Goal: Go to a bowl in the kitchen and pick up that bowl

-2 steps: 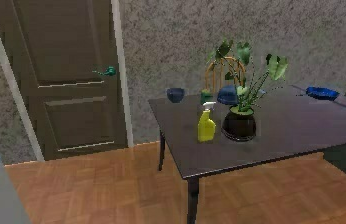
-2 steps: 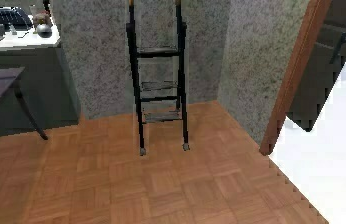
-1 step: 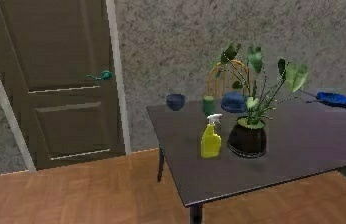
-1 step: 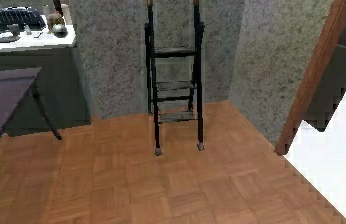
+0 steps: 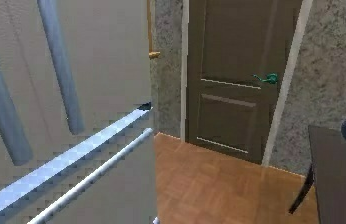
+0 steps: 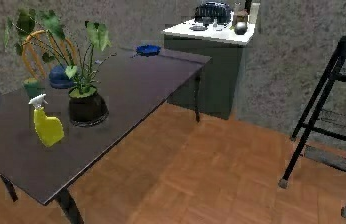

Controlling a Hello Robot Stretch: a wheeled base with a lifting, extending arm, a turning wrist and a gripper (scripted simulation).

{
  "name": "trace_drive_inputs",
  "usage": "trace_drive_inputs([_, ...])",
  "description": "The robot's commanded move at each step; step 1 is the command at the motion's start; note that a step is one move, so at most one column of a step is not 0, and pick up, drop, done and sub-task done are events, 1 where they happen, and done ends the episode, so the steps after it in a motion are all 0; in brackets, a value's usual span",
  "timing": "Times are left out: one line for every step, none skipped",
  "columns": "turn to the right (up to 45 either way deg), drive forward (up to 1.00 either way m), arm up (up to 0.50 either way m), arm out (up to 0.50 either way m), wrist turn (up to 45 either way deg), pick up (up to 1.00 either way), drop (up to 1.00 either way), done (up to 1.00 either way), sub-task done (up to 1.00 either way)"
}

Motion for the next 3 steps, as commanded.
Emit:
trace_drive_inputs([-42.0,0.00,0.00,0.00,0.0,0.00,0.00,0.00,0.00])
trace_drive_inputs([45.0,0.00,0.00,0.00,0.0,0.00,0.00,0.00,0.00])
trace_drive_inputs([21.0,0.00,0.00,0.00,0.0,0.00,0.00,0.00,0.00])
